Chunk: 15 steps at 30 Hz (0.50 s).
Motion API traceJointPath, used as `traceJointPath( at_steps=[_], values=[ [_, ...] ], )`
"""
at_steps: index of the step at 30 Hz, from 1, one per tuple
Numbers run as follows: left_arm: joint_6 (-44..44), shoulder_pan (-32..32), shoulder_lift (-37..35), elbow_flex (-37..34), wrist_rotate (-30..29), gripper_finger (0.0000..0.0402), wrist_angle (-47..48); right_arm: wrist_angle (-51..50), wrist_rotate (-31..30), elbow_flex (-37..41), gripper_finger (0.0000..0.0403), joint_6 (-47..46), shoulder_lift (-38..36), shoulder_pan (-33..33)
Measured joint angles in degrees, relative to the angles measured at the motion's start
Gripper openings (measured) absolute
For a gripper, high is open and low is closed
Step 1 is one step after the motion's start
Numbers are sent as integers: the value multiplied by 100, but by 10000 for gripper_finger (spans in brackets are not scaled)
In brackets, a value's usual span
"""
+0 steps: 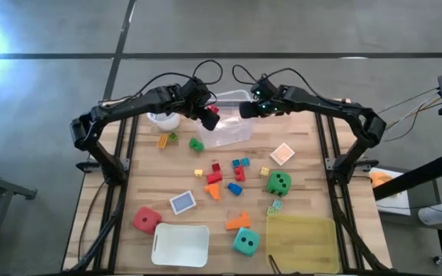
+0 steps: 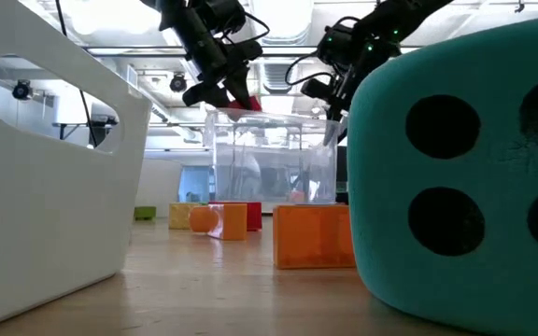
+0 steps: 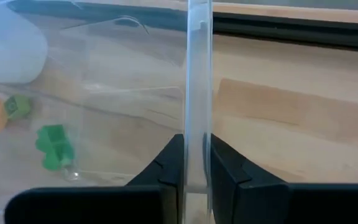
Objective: Pick & Place Toys
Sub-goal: Put the red game piece into the transparent bin
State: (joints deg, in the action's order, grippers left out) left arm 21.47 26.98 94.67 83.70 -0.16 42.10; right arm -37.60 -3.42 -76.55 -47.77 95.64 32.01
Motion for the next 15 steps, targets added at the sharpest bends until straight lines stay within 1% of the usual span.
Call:
traceJointPath(
  at_steps=[6,11,15],
  values=[
    [0,0,0,0,0,163,0,-22,-138,87,34,-236,0,2],
    [2,0,0,0,1,163,17,-98,-246,87,45,-303,0,2],
    [15,0,0,0,-1,163,16,-116,-346,91,38,-320,0,-59]
  ],
)
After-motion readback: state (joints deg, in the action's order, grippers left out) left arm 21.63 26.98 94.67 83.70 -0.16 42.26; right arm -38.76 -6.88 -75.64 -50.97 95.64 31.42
